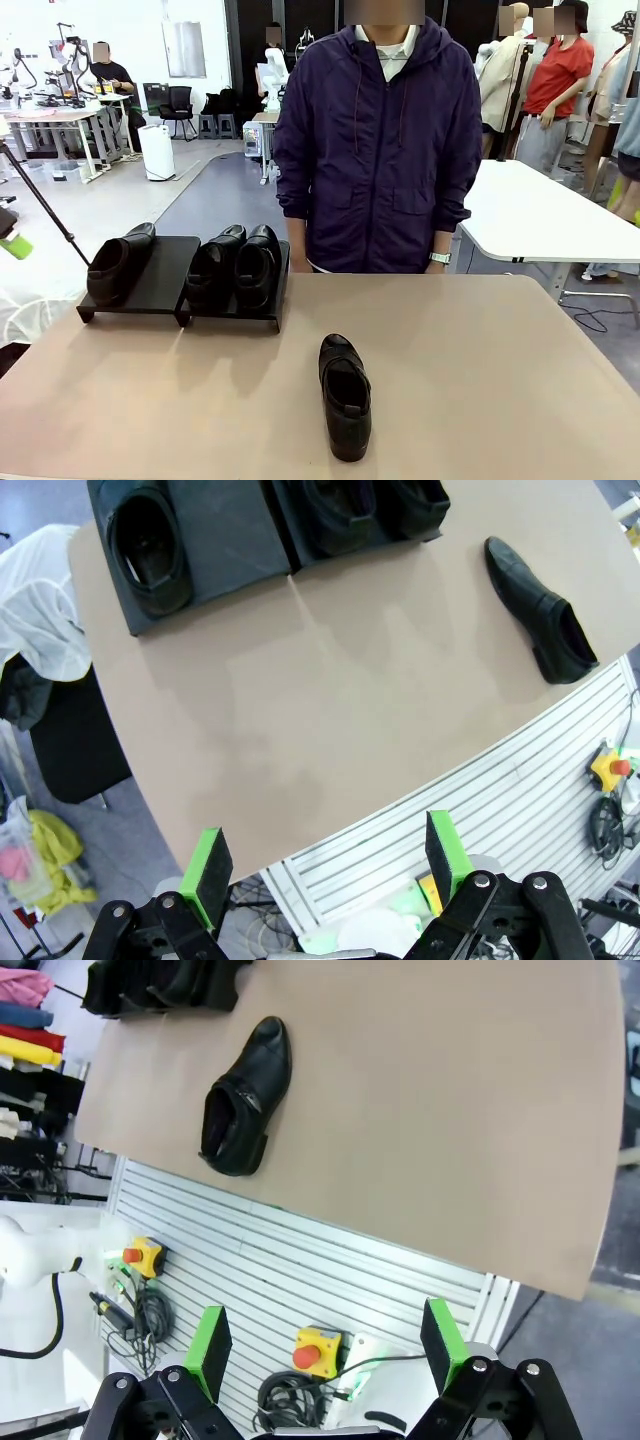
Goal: Organize the shoes by placing them on the stand.
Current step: Place the Shoe from the middle of the table onto the Shoes Stand.
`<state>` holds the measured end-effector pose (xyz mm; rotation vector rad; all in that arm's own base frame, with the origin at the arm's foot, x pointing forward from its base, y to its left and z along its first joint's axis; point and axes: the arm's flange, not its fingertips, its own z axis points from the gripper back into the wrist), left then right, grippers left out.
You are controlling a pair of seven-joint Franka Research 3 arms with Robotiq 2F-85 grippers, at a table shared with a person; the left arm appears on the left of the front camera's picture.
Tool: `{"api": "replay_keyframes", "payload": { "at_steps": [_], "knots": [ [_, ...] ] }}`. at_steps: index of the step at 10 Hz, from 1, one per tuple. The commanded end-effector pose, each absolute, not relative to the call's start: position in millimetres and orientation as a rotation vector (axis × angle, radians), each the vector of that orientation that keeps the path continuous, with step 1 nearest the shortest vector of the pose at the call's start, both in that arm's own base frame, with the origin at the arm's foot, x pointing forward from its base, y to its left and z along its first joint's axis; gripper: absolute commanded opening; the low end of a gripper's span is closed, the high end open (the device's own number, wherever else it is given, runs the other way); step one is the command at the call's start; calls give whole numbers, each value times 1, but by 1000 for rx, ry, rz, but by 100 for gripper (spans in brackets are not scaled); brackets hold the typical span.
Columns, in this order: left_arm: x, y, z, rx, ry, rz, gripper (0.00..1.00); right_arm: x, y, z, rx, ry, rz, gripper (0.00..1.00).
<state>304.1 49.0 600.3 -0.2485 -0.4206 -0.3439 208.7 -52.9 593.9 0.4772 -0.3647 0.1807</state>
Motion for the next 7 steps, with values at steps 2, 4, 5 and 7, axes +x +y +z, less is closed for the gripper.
{"api": "replay_keyframes", "payload": {
  "at_steps": [2,4,5,7],
  "knots": [
    [304,-1,593,-323,-368,-446,100,210,-51,599,492,-364,177,100],
    [321,-93,565,-277,-275,-369,100,210,-51,599,492,-364,177,100],
    [328,-138,549,-234,-201,-313,100,210,-51,599,492,-364,177,100],
    [323,-219,514,-180,-122,-145,100,210,-51,599,492,-364,177,100]
  ]
}}
